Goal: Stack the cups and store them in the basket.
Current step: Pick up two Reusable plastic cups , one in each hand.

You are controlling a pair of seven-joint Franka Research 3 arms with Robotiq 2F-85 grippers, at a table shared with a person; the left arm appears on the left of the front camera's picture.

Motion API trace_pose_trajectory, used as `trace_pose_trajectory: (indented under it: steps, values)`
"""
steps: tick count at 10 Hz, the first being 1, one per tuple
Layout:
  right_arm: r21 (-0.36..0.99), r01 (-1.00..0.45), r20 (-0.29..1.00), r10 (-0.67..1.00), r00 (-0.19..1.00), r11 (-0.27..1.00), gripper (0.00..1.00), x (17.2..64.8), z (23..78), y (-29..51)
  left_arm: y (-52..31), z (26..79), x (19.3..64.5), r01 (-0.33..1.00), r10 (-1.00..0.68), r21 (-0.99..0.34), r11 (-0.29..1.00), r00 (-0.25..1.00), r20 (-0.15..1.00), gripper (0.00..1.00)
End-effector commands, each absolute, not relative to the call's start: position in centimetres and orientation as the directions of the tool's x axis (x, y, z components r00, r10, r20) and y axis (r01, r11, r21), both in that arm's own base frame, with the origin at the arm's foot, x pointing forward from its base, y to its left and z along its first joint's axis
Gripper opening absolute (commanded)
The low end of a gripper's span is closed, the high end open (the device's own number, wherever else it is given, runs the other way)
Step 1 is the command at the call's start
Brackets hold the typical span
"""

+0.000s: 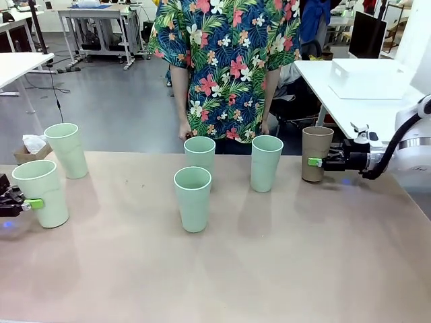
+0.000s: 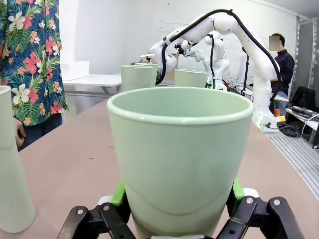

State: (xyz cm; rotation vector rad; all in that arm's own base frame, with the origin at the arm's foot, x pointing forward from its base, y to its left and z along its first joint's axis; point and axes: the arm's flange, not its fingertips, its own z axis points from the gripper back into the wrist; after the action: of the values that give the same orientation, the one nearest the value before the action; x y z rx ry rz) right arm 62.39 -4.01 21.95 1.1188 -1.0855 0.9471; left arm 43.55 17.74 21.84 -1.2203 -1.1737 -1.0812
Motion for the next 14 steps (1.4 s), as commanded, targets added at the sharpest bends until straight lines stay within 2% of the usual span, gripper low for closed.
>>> trace_pose_trajectory:
  steps: [1, 2, 3, 4, 5, 12, 13, 14]
  values:
    - [0.214, -0.959, 0.973, 0.044, 0.226, 0.183, 0.65, 63.0, 22.2, -3.8, 17.3, 22.1, 43.4, 0.992, 0.013, -0.096, 0.079, 0.095, 0.995, 0.49]
    - [0.210, -0.961, 0.974, 0.044, 0.221, 0.181, 0.55, 63.0, 22.2, -3.8, 17.4, 22.2, 43.4, 0.992, 0.013, -0.087, 0.086, 0.086, 0.996, 0.43]
    - [0.203, -0.963, 0.975, 0.049, 0.215, 0.178, 0.45, 62.9, 22.2, -3.8, 17.4, 22.2, 43.4, 0.992, 0.022, -0.086, 0.089, 0.084, 0.996, 0.30]
    - [0.209, -0.973, 0.973, 0.082, 0.217, 0.093, 0.45, 62.6, 22.4, -3.7, 17.4, 22.3, 43.4, 0.996, 0.047, -0.078, 0.048, 0.076, 0.996, 0.23]
    - [0.207, -0.959, 0.974, 0.047, 0.220, 0.192, 0.45, 62.4, 22.0, -4.0, 17.7, 21.8, 43.6, 0.993, 0.018, -0.101, 0.063, 0.100, 0.995, 0.23]
    - [0.207, -0.959, 0.974, 0.047, 0.220, 0.192, 0.45, 62.4, 22.0, -4.0, 17.7, 21.8, 43.6, 0.993, 0.018, -0.101, 0.063, 0.100, 0.995, 0.23]
    - [0.208, -0.963, 0.974, 0.054, 0.220, 0.172, 0.83, 62.2, 22.0, -4.1, 17.7, 21.8, 43.6, 0.993, 0.022, -0.103, 0.060, 0.102, 0.995, 0.87]
    - [0.170, -0.973, 0.983, 0.044, 0.179, 0.158, 0.83, 61.6, 23.9, -4.1, 17.9, 23.5, 43.7, 0.993, 0.030, -0.083, 0.087, 0.080, 0.996, 0.87]
